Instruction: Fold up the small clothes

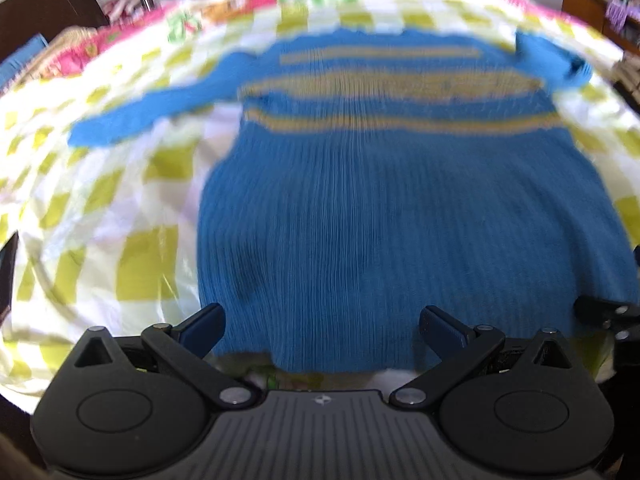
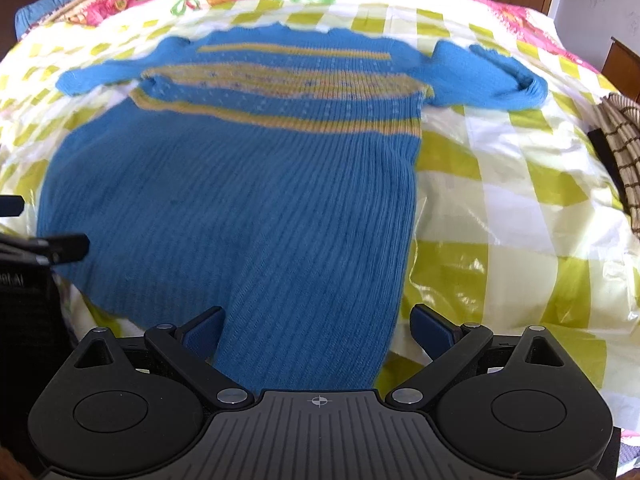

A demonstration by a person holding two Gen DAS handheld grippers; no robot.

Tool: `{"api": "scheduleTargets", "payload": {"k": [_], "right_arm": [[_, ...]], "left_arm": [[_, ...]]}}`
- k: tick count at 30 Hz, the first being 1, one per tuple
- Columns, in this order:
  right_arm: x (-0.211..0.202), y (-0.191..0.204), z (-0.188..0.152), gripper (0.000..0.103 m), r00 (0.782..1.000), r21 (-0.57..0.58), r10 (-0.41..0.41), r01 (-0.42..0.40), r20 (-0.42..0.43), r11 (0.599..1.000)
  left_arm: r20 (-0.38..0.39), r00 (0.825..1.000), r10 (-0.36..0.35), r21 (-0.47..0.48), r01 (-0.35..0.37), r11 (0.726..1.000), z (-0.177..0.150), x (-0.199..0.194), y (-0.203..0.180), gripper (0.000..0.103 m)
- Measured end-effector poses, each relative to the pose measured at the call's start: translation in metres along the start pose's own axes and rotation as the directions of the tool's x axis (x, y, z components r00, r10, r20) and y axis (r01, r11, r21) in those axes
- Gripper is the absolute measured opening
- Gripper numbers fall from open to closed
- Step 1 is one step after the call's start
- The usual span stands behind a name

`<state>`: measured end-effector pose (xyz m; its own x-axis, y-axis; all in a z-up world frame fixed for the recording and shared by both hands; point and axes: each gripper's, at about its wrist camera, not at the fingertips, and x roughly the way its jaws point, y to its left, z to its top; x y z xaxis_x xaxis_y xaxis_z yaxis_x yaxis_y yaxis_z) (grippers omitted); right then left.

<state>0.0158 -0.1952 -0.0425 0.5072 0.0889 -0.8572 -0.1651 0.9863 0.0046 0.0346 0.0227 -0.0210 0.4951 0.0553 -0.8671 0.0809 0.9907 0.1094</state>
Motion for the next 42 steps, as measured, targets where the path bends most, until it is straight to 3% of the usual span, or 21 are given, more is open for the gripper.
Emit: {"api": "scheduleTargets", "payload": {"k": [4, 7, 12, 17, 22, 25, 26, 29, 33, 36, 39, 42], "right_arm": [[0.000, -0.001, -0.005, 0.098, 1.000, -0.030, -0.004, 0.003, -0.025, 1.000], [-0.007, -0.009, -0.004, 0.098, 0.999, -0.004, 0.018, -0.019, -0.028, 1.000], [-0.015, -0.034, 0.011, 0.098, 0.997, 0.134, 0.073, -0.078, 0.035, 0.988], [0.003, -0.053, 0.025, 0.096, 0.999, 0.179, 0.023, -0.031, 0.048, 0.983], [0.025, -0.056, 0.035, 0.065, 1.000, 0.197, 0.026, -0.028, 0.015, 0.980], [0.026, -0.056, 0.038, 0.027, 1.000, 0.153, 0.026, -0.027, 0.009, 0.988], [0.026, -0.060, 0.038, 0.019, 1.000, 0.152, 0.025, -0.025, 0.000, 0.988], [0.025, -0.076, 0.037, 0.010, 0.999, 0.184, 0.028, -0.025, -0.017, 0.983], [0.020, -0.084, 0.035, 0.009, 0.999, 0.188, 0.021, -0.016, -0.029, 0.982], [0.014, -0.080, 0.041, 0.018, 0.999, 0.154, 0.031, -0.026, -0.034, 0.988], [0.003, -0.092, 0.055, 0.020, 1.000, 0.186, 0.026, -0.027, 0.010, 0.982], [0.003, -0.110, 0.080, 0.026, 0.996, 0.204, -0.054, 0.037, 0.078, 0.978]], "left_arm": [[-0.113, 0.993, -0.024, 0.040, 0.028, 0.999, -0.003, 0.012, -0.002, 0.103], [-0.073, 0.996, -0.043, 0.029, 0.045, 0.999, -0.002, 0.001, 0.001, 0.103], [0.030, 0.998, -0.059, 0.000, 0.059, 0.998, 0.010, -0.012, 0.008, 0.103], [0.044, 0.998, -0.045, 0.033, 0.044, 0.998, 0.026, 0.005, 0.002, 0.103], [-0.003, 0.998, -0.055, 0.073, 0.055, 0.996, 0.026, 0.021, -0.006, 0.103], [-0.012, 0.998, -0.063, 0.083, 0.064, 0.994, 0.024, 0.025, -0.010, 0.103], [-0.012, 0.998, -0.066, 0.085, 0.067, 0.994, 0.025, 0.026, -0.011, 0.103], [-0.008, 0.997, -0.081, 0.087, 0.081, 0.993, 0.026, 0.025, -0.011, 0.103], [-0.002, 0.996, -0.086, 0.088, 0.086, 0.992, 0.028, 0.023, -0.009, 0.103], [0.020, 0.995, -0.097, 0.074, 0.095, 0.993, 0.038, 0.021, -0.006, 0.103], [0.072, 0.991, -0.113, 0.067, 0.108, 0.992, 0.055, 0.018, -0.006, 0.103], [0.122, 0.982, -0.146, 0.070, 0.138, 0.988, 0.085, 0.026, -0.015, 0.103]]}}
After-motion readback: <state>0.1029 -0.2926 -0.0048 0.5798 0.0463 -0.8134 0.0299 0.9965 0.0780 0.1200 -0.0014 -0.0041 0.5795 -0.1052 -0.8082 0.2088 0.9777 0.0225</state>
